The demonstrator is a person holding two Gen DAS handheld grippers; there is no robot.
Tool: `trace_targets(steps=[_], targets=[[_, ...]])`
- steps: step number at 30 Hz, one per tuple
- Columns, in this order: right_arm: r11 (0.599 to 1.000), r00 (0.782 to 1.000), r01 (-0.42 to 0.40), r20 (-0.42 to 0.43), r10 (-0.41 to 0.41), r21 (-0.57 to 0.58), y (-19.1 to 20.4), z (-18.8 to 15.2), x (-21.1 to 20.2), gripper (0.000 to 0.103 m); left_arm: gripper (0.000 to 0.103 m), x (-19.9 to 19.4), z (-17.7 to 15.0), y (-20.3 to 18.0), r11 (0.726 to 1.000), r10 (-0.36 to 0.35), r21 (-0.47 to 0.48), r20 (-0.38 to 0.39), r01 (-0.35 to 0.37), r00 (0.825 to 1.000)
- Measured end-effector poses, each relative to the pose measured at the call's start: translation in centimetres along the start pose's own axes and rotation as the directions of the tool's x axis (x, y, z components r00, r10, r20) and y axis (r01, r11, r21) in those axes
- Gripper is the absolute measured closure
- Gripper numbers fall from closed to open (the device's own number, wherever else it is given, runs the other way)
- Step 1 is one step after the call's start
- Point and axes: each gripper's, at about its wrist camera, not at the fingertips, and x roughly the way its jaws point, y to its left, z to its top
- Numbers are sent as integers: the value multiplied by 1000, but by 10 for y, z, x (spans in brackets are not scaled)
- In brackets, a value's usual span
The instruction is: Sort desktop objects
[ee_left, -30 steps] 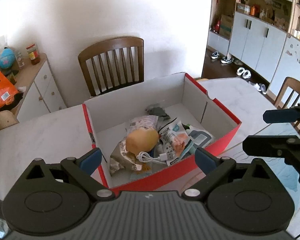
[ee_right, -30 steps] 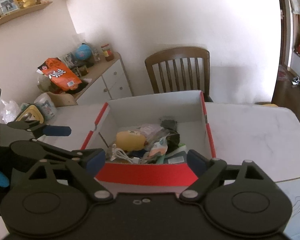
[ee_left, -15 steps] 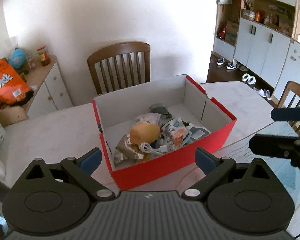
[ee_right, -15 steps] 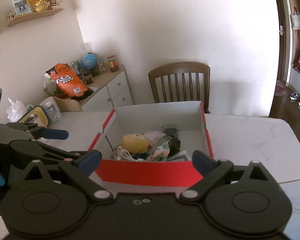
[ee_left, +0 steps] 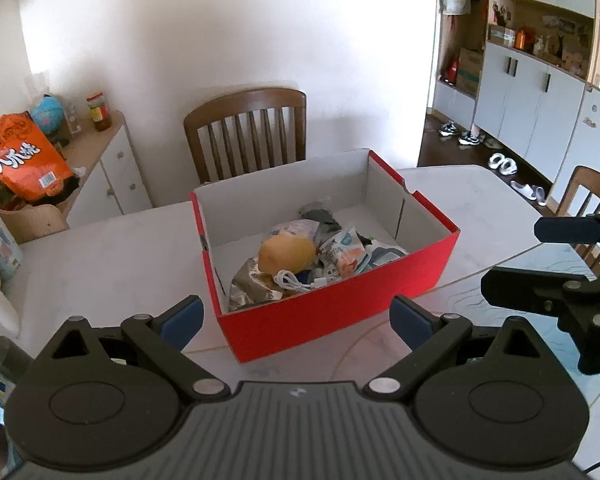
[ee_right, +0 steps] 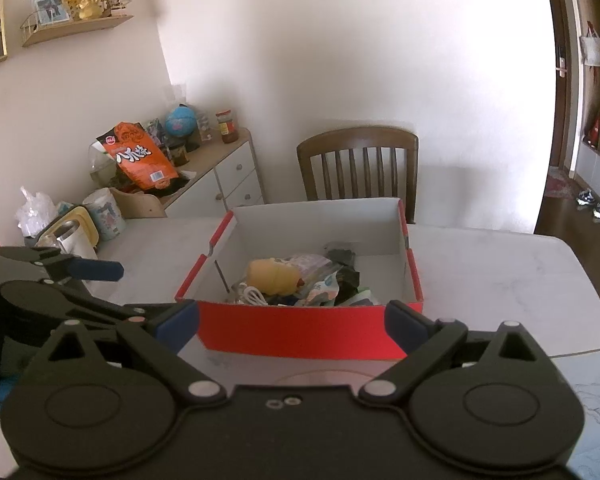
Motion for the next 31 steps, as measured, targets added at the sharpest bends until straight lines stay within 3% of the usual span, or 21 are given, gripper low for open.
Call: trace_targets(steps=[4, 23, 31], targets=[[1000, 1000, 2, 7, -2, 1, 0, -3, -4, 4, 3, -2, -1, 1, 999, -31, -28, -9, 31, 999], [998, 999, 41, -16, -40, 46, -3, -18, -4, 4, 3, 9, -12, 4, 999, -16, -41, -62, 14, 998], [997, 999, 43, -29, -41, 62, -4, -25, -2, 4, 3, 10, -16, 2, 998, -46, -38, -71, 43, 996]])
